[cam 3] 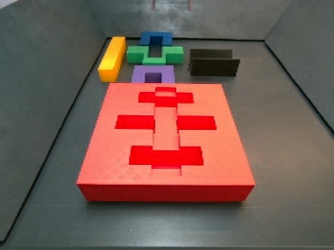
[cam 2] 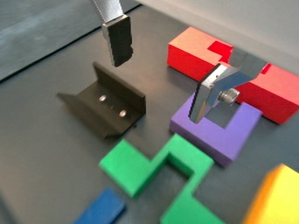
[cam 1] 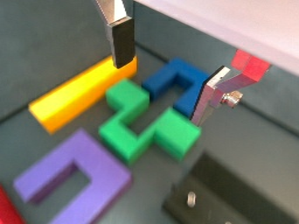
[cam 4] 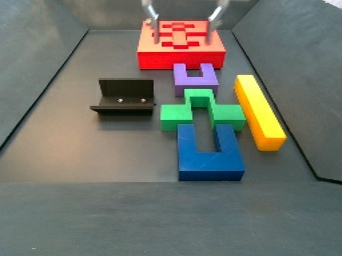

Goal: Pick up the purple object. Move up. Place the purple object on the fixture. Regrasp the purple object. Move to above the board. Insert the purple object.
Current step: Pick up the purple object.

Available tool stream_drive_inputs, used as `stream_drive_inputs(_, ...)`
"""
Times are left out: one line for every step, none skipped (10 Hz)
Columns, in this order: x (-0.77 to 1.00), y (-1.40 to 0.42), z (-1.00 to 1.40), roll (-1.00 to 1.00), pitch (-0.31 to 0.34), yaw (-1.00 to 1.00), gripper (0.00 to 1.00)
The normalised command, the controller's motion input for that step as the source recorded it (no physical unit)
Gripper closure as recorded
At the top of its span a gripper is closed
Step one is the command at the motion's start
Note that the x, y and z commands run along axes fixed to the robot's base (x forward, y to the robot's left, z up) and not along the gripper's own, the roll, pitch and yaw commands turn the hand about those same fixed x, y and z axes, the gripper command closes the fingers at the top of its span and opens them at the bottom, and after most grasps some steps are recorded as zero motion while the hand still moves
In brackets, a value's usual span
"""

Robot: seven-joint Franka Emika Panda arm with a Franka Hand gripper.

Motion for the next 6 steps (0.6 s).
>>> stream_drive_inputs(0.33, -0.64, -0.69, -0.11, -0.107, 0.06, 0.0)
stream_drive_inputs(0.27, -0.65, -0.66, -0.12, -0.106, 0.15, 0.0)
stream_drive_inputs(0.14, -0.65, -0.62, -0.16, -0.119, 0.25, 0.0)
stream_drive_inputs(0.06, -0.71, -0.53, -0.12, -0.064, 0.26, 0.0)
stream_drive_inputs(-0.01, -0.79, -0.33, -0.07, -0.017, 0.24, 0.0)
stream_drive_inputs(-0.08, -0.8, -0.26, -0.05, -0.03, 0.25, 0.0)
